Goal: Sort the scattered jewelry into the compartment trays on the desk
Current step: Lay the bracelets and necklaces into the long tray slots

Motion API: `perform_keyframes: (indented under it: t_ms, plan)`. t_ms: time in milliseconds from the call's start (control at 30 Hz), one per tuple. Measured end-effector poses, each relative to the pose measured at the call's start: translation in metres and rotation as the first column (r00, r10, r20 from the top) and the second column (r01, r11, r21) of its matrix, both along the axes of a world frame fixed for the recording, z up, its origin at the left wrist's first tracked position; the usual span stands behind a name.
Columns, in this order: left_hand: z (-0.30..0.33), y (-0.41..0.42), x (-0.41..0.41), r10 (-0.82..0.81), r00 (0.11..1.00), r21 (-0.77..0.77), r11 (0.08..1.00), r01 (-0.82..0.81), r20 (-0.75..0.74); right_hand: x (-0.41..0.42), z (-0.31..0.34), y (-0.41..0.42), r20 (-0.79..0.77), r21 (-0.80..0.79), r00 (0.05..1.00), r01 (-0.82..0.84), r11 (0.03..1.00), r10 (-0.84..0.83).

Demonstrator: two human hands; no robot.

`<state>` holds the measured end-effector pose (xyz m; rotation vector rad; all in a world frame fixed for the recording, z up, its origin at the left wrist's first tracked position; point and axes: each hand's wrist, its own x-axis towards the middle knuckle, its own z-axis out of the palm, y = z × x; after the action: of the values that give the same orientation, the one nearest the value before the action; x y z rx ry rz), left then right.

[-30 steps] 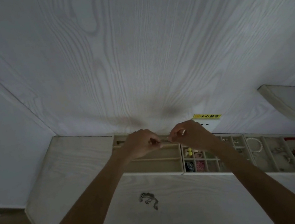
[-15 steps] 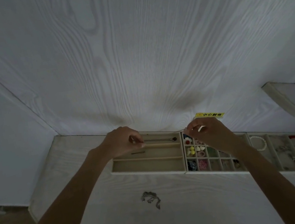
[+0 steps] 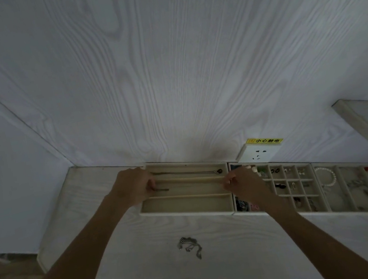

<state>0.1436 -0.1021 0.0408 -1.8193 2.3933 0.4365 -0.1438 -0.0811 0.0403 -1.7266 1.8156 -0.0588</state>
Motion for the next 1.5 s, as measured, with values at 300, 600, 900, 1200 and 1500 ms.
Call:
perform_keyframes:
  t_ms: [300, 600, 900, 1200, 1500]
  plan:
    - [-0.003, -0.006, 0.001, 0.037, 0.999, 0.052, 0.998, -0.039, 0.028, 0.015, -0.012, -0.005, -0.212, -0.07, 0.977, -0.028, 0.997, 0.013]
    - [-0.005, -0.009, 0.0, 0.03, 0.998, 0.057, 0.998, -0.034, 0.062, 0.016, -0.008, -0.01, -0.407, -0.095, 0.896, -0.234, 0.968, 0.177]
    - [-0.011, -0.001, 0.012, 0.022, 1.0, 0.021, 1.0, -0.022, 0.003, -0.001, 0.006, 0.003, -0.345, -0.078, 0.89, -0.344, 0.936, 0.298]
    - [-0.016, 0.0, 0.009, -0.01, 1.0, 0.021, 1.0, 0.01, -0.007, -0.002, 0.011, 0.007, -0.492, 0.2, 0.694, -0.497, 0.844, 0.525]
    - [-0.009, -0.006, 0.007, -0.127, 0.982, 0.019, 0.992, 0.125, 0.14, 0.002, 0.017, 0.009, -0.497, 0.253, 0.678, -0.483, 0.838, 0.542]
